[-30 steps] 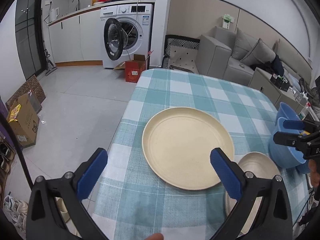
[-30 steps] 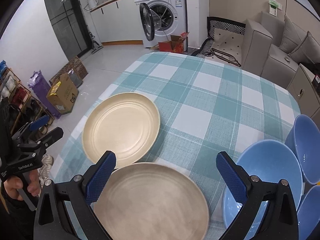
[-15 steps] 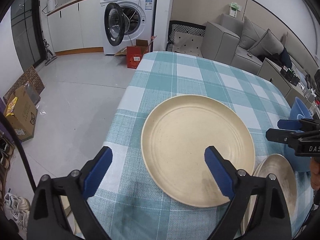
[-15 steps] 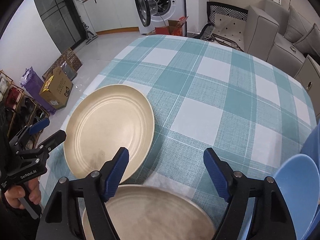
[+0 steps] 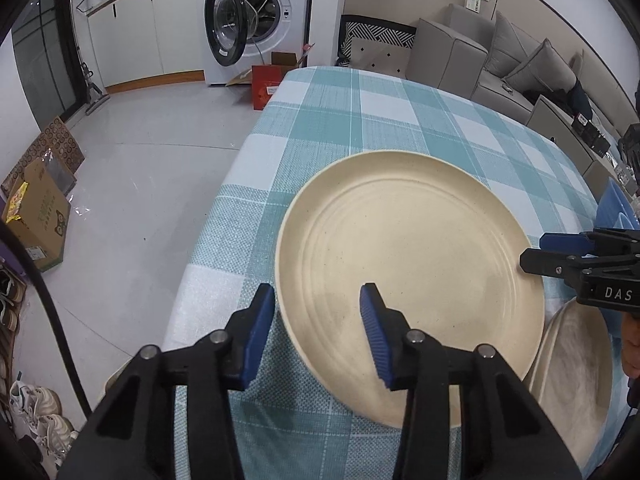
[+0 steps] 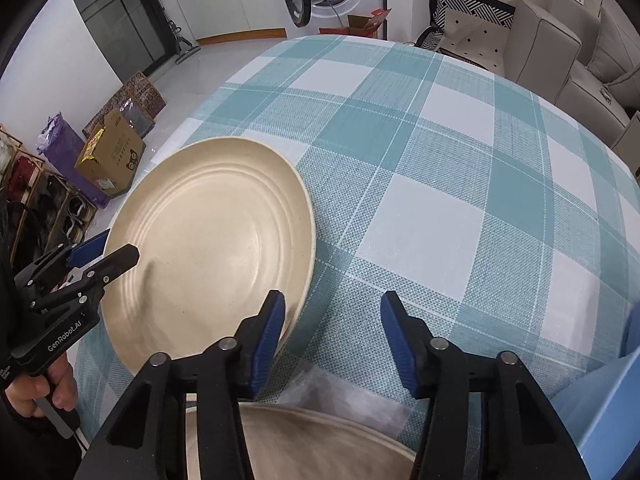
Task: Organize plates and bowls
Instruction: 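Close both grippers on the next cream plate rim, then lift the cream plate with both grippers and carry it toward the stacked plates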
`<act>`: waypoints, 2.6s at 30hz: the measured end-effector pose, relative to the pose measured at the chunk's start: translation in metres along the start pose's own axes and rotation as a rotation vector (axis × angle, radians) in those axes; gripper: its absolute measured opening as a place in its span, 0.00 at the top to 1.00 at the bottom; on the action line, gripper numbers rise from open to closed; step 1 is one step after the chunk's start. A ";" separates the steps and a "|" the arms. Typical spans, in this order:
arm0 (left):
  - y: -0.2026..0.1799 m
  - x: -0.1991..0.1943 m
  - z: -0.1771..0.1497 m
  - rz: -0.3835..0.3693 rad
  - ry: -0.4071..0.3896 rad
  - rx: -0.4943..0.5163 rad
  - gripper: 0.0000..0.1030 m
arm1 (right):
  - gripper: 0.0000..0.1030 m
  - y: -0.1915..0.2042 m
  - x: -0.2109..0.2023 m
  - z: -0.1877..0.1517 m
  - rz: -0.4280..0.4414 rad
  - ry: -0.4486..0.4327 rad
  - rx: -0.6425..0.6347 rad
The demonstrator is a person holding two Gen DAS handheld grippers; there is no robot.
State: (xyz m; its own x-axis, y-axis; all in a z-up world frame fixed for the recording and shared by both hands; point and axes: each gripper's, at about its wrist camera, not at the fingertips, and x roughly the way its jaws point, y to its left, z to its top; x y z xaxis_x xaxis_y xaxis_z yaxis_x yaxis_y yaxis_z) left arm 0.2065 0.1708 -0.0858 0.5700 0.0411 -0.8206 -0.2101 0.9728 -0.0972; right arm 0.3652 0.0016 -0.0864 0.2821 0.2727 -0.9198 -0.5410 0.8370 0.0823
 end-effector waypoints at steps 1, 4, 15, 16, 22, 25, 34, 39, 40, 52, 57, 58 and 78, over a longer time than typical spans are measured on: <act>0.000 0.001 -0.001 0.000 0.001 0.003 0.64 | 0.55 0.001 0.002 0.000 0.001 0.003 -0.003; 0.000 0.004 -0.002 0.007 0.007 0.004 0.69 | 0.61 0.005 0.006 0.000 0.006 0.011 -0.013; 0.005 0.006 -0.004 0.007 0.011 -0.009 0.79 | 0.84 0.030 0.010 0.000 -0.020 -0.002 -0.083; 0.005 0.005 -0.004 0.007 0.010 -0.012 0.80 | 0.84 0.031 0.010 -0.001 -0.023 -0.004 -0.084; 0.004 0.003 -0.003 0.016 0.006 -0.013 0.81 | 0.85 0.031 0.007 -0.001 -0.038 -0.010 -0.077; 0.003 0.000 0.000 0.018 -0.004 -0.020 0.81 | 0.85 0.029 0.002 0.000 -0.032 -0.030 -0.064; 0.001 -0.023 0.007 0.027 -0.060 -0.023 0.81 | 0.85 0.030 -0.023 0.005 -0.024 -0.095 -0.064; -0.004 -0.040 0.010 0.029 -0.095 -0.016 0.81 | 0.85 0.032 -0.043 0.003 -0.029 -0.129 -0.069; -0.005 -0.044 0.011 0.029 -0.101 -0.014 0.81 | 0.85 0.031 -0.048 0.002 -0.028 -0.136 -0.070; -0.030 -0.080 0.005 0.003 -0.148 0.033 0.81 | 0.85 0.023 -0.098 -0.026 -0.052 -0.188 -0.066; -0.047 -0.096 -0.002 -0.016 -0.161 0.066 0.81 | 0.85 0.014 -0.121 -0.046 -0.074 -0.205 -0.051; -0.051 -0.099 -0.004 -0.019 -0.164 0.075 0.81 | 0.85 0.012 -0.125 -0.051 -0.078 -0.207 -0.046; -0.103 -0.126 -0.045 -0.060 -0.144 0.186 0.81 | 0.85 -0.008 -0.165 -0.128 -0.129 -0.187 0.009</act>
State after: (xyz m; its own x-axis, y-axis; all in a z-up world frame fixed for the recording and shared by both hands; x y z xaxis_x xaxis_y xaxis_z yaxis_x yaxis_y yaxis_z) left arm 0.1208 0.0552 0.0020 0.6871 0.0007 -0.7266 -0.0300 0.9992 -0.0274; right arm 0.2215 -0.1113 0.0158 0.4905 0.2455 -0.8361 -0.4841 0.8746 -0.0272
